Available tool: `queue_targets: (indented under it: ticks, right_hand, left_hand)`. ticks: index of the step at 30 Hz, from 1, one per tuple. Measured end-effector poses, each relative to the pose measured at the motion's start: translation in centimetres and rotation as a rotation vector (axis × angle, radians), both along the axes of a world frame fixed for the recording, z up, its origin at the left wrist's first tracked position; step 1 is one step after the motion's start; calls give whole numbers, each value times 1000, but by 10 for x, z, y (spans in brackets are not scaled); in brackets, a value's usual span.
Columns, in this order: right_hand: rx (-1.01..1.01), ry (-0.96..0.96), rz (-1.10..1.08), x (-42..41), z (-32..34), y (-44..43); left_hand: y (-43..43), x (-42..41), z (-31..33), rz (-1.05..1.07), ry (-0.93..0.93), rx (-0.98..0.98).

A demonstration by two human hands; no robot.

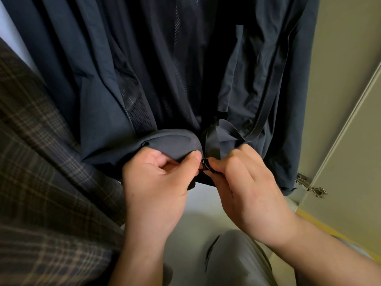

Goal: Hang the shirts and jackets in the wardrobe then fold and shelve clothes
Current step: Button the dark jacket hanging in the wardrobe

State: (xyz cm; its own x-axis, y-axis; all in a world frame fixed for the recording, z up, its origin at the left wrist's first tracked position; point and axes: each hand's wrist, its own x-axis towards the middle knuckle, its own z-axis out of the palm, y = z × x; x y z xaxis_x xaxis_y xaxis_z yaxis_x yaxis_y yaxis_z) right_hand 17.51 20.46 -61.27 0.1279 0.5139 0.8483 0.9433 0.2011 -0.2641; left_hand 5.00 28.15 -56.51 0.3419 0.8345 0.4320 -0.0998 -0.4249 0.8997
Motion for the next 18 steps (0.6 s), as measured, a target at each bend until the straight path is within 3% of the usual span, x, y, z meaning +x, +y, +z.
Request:
queue_targets:
  ticks: [8, 18]
  right_hand:
    - [-34, -25, -57, -1, 6, 0]
    - [-44, -124, -76, -1, 11, -1]
  left_hand:
    - [3, -4, -2, -47, 45, 106]
    - [16, -7, -3, -261, 86, 52]
